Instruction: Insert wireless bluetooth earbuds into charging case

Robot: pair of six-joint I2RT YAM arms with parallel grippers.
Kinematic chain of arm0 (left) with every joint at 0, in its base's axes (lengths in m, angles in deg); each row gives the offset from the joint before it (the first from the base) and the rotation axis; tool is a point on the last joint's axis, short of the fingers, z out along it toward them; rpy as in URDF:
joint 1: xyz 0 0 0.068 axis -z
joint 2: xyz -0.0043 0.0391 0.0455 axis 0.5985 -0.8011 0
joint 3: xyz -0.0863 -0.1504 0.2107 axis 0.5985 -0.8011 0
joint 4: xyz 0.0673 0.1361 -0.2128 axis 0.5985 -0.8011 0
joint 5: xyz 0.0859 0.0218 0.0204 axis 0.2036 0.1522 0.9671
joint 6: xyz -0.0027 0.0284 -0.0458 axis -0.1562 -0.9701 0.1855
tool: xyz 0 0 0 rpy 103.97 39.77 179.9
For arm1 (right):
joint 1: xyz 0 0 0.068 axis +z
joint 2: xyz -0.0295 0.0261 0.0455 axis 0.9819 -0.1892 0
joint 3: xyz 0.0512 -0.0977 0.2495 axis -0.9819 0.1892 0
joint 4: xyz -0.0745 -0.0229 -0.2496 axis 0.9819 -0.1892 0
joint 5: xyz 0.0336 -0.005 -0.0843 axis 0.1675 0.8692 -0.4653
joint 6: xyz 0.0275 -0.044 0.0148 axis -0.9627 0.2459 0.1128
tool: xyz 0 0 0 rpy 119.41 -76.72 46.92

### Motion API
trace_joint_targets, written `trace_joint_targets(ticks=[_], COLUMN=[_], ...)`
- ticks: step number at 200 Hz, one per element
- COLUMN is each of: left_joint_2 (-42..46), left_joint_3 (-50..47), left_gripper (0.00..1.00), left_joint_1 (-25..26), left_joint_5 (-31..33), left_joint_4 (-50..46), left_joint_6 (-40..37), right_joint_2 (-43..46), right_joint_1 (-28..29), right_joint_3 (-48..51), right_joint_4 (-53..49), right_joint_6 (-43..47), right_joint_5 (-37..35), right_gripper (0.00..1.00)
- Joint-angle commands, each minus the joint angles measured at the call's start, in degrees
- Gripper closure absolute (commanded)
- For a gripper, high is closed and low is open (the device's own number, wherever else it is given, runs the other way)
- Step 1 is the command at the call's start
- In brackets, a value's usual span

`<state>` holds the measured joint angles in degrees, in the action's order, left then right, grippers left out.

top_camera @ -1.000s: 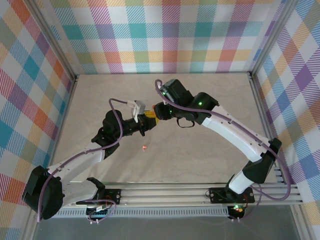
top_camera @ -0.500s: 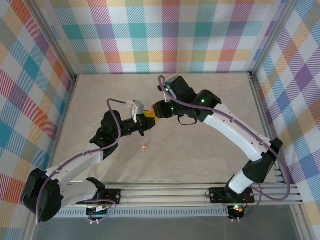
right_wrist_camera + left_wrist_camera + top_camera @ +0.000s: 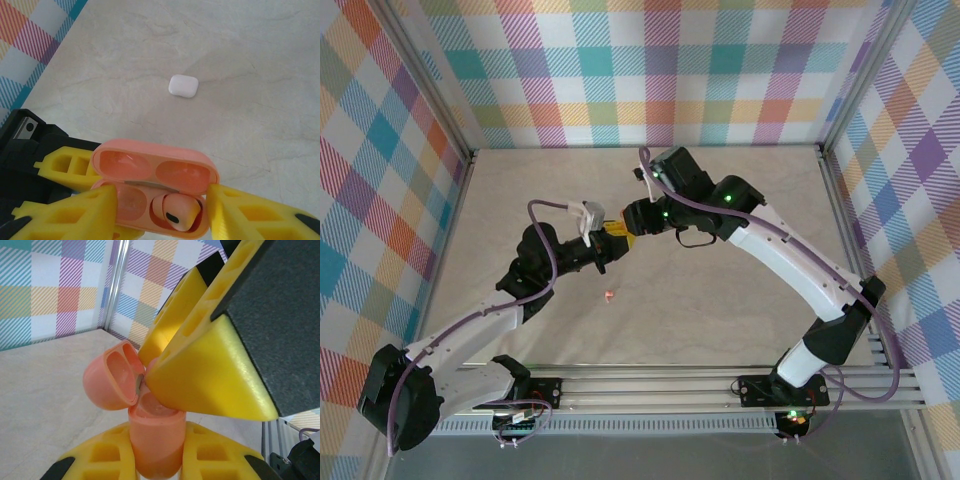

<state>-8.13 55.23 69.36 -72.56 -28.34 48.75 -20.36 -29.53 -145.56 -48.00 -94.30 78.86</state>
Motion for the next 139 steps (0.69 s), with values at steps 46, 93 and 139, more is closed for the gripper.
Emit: trace_joint_targets(ticks=[46,93,139], left_joint_2=[3.8,9.5,19.5], left_joint_3=[-3.1,-5.4,-8.2], left_gripper=[1.00,1.00,1.00], left_joint_1=[0.6,0.6,0.6], left_joint_5=[0.1,2.5,5.2], left_joint_4=[1.7,-3.4,-12.7], left_joint_6=[-1.9,-3.5,-5.6], right_joint_2=[6.8,12.7,18.3], right_joint_1=[0.0,-0.2,-4.2], right_joint_3=[4.2,10.0,16.4], right_joint_4=[8.1,13.3,15.2], right_joint_6=[1.8,1.3,-1.9], right_joint_5=[4.0,4.7,5.3], right_gripper=[0.45,0.43,0.45])
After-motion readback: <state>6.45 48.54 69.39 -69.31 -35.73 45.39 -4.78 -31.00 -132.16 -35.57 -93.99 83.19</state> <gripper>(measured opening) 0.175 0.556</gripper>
